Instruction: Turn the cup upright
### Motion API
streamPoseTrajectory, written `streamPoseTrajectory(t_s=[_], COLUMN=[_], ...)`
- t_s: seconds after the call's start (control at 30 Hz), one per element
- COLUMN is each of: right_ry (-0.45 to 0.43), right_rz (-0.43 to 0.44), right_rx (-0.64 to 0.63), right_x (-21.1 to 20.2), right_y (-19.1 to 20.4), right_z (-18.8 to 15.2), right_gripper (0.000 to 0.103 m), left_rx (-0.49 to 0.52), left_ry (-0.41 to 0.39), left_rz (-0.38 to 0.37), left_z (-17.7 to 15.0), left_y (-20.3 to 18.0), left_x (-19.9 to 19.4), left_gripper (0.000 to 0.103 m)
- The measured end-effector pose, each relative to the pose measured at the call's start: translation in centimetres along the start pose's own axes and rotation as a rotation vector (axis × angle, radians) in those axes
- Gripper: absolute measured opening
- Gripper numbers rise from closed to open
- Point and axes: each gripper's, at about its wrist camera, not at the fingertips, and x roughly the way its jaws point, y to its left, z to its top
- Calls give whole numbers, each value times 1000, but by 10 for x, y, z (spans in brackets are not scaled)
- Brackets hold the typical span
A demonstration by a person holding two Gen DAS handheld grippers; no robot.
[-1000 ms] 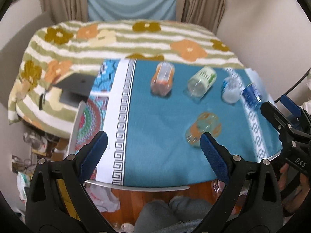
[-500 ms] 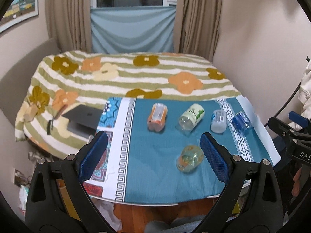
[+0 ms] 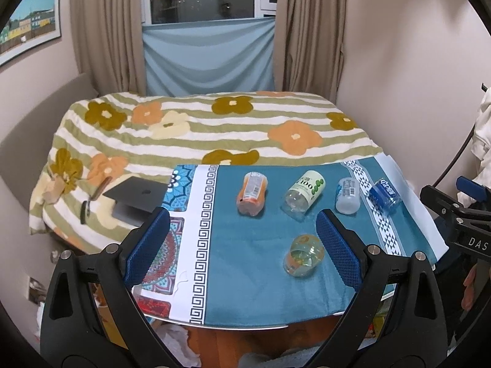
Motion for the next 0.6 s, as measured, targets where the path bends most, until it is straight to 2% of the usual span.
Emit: streamPoseTrajectory(t_s=[0.6], right_ry=[-1], right_rz=[-11], right_rx=[6], right_x=[3], right_y=[1], right_z=[4], right_gripper=[102], left_rx=[18], left_ry=[-9], left_rz=[-6], left_z=[2], left_y=[1], left_x=[2], left_gripper=[101])
